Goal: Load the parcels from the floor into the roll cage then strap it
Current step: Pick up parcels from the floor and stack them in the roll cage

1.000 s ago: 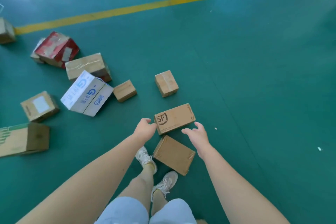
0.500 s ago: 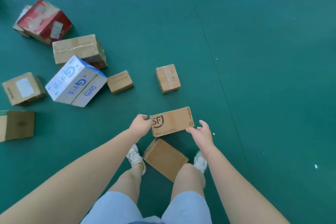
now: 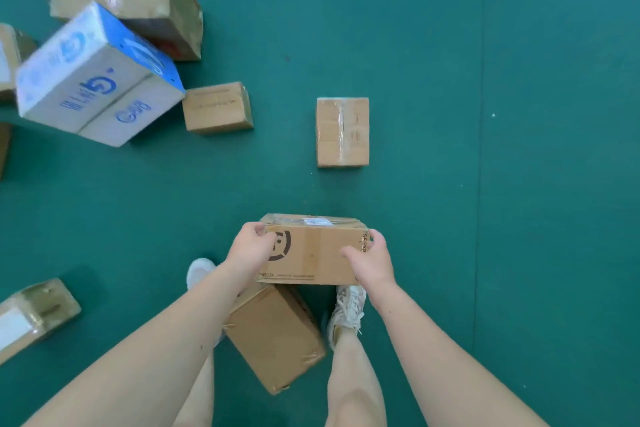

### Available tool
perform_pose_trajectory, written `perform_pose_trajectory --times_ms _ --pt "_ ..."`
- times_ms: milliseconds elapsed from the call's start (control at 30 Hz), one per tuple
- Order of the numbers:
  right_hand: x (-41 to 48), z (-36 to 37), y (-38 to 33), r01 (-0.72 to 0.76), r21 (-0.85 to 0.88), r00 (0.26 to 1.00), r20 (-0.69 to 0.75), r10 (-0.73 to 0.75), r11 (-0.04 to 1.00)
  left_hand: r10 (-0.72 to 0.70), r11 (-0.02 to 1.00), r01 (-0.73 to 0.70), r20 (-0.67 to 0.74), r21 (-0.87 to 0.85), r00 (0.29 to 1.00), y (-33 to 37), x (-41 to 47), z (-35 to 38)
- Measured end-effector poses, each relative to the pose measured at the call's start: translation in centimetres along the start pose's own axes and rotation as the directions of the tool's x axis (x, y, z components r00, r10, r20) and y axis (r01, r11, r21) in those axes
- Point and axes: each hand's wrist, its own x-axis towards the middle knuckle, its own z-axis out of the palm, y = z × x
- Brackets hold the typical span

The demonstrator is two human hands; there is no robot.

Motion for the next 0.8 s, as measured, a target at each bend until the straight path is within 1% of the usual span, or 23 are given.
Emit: perform_pose_trajectory --times_ms 100,267,333,400,500,633,800 --pt "6.3 0.5 1.1 -0.017 -0.018 1.0 -0.002 0.017 1.0 -0.014 0.999 0.015 -0.03 0.049 0.999 -0.9 5.8 3.1" --pt "14.7 2.1 4.6 -0.055 -0.107 0.996 -0.073 0.047 0.993 -0.072 0.99 0.089 -0.156 0.108 0.985 -2.2 13.3 6.0" --pt "17.0 2.6 5.8 -0.082 -0.095 0.993 -0.091 0.073 0.992 -0.091 0.987 0.115 -0.196 0.114 0.976 -3.3 15.6 6.7" --pt "18.6 3.2 6.8 -0.106 -0.055 0.99 -0.099 0.101 0.993 -0.121 0.987 0.139 -0.214 0.074 0.969 -4.3 17.2 7.2" --pt "20.4 4.0 7.9 -0.157 0.039 0.98 -0.117 0.16 0.987 -0.164 0.986 0.166 -0.205 -0.007 0.965 -5.9 18.9 7.7" --pt "21.5 4.1 8.6 -0.227 0.161 0.961 -0.123 0.248 0.961 -0.26 0.962 0.235 -0.202 -0.137 0.944 -7.4 20.2 8.1" --pt "20.6 5.2 7.9 -0.248 0.189 0.95 -0.143 0.277 0.95 -0.403 0.888 0.35 -0.136 -0.298 0.905 -8.2 19.7 7.6"
